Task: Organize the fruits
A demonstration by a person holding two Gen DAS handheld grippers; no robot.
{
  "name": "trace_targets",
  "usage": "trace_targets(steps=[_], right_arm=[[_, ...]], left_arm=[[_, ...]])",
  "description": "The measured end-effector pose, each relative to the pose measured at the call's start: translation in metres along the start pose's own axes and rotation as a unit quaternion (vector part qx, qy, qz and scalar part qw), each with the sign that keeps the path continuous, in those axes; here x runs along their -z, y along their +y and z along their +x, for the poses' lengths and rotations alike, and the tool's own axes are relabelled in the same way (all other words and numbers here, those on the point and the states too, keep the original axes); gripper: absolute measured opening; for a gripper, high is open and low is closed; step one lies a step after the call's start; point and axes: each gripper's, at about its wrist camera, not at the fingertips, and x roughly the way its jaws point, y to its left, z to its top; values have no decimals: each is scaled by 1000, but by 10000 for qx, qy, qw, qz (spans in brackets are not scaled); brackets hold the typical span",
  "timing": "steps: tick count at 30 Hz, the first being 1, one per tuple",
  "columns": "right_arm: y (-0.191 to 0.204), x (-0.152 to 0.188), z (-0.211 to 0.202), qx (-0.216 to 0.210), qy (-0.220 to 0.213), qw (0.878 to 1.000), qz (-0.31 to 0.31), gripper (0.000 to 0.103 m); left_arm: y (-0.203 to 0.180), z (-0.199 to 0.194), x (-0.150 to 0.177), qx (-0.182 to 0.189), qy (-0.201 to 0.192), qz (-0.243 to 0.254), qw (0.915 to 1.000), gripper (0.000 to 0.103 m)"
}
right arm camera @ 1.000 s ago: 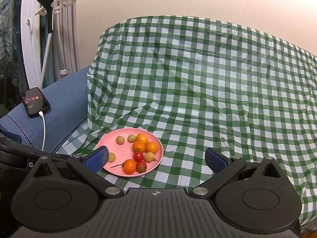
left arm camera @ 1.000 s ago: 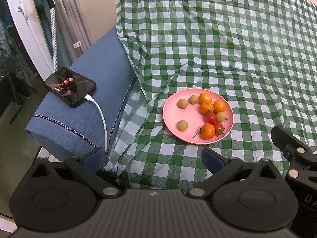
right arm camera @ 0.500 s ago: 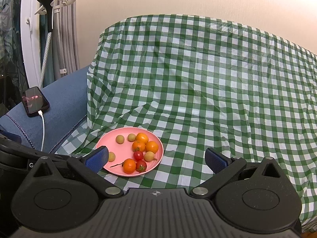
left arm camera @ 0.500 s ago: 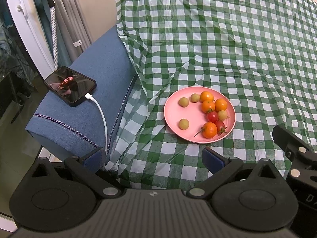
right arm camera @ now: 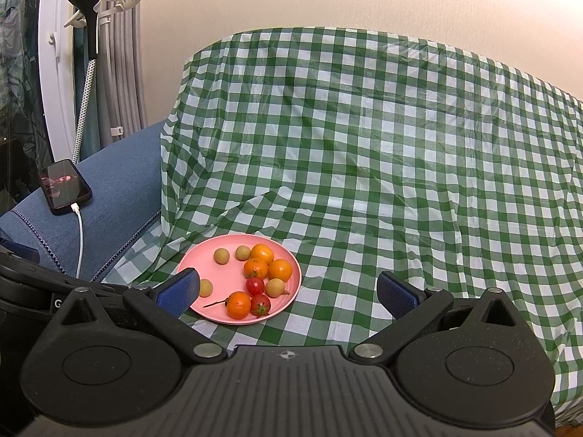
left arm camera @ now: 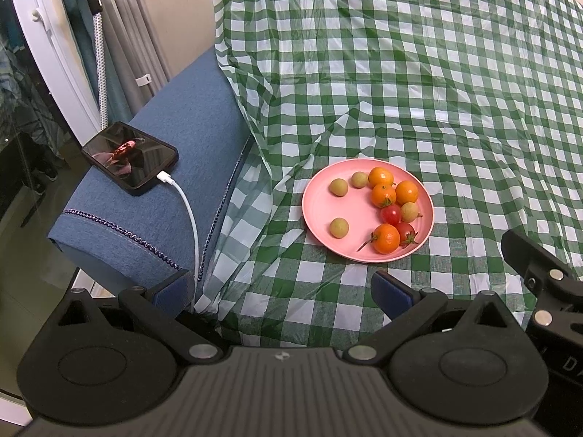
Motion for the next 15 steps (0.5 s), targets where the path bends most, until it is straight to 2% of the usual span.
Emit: trace_targets(steps=[15], right_arm=[[0, 0, 9, -123, 101, 9999, -21, 102]], left_arm=[[0, 6, 0, -78, 75, 14, 9999, 103]])
